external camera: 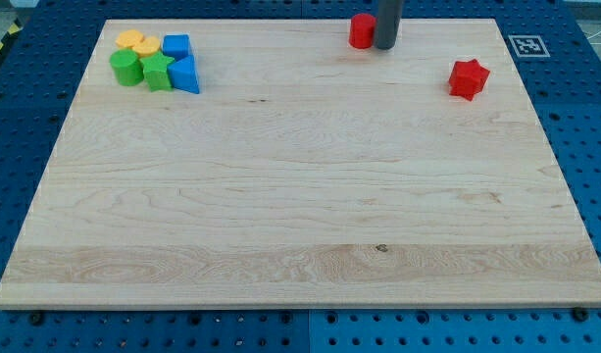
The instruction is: Slide the red circle towards the top center of the board
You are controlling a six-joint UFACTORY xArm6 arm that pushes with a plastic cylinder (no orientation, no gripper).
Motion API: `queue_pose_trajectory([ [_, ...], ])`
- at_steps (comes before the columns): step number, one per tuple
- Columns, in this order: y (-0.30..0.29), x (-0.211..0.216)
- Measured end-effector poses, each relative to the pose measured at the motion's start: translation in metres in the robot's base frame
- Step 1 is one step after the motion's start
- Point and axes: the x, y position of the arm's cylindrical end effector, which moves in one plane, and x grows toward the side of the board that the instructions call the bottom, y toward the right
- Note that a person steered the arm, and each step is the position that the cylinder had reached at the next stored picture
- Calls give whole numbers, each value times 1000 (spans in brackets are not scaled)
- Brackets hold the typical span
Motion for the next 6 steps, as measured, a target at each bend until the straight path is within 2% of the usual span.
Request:
queue_pose_trajectory([
  [3, -3, -12],
  [4, -3, -35],
  [6, -32, -35],
])
